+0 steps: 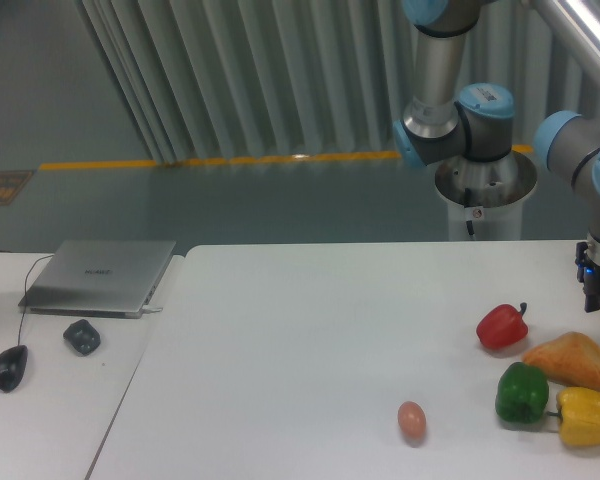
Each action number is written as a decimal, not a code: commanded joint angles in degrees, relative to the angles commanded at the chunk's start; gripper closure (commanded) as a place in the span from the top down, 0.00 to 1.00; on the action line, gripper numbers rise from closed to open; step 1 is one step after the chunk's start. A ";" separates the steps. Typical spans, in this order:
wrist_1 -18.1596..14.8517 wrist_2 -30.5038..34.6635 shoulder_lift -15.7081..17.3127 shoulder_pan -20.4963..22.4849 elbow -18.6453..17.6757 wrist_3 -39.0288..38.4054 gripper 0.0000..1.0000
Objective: Place the triangular bread in the basket
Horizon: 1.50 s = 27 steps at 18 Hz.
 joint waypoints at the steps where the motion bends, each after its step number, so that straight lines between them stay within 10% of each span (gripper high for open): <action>1: 0.00 -0.09 -0.09 0.00 0.00 0.00 1.00; 27: 3.78 -1.93 1.41 0.18 -1.40 -8.61 1.00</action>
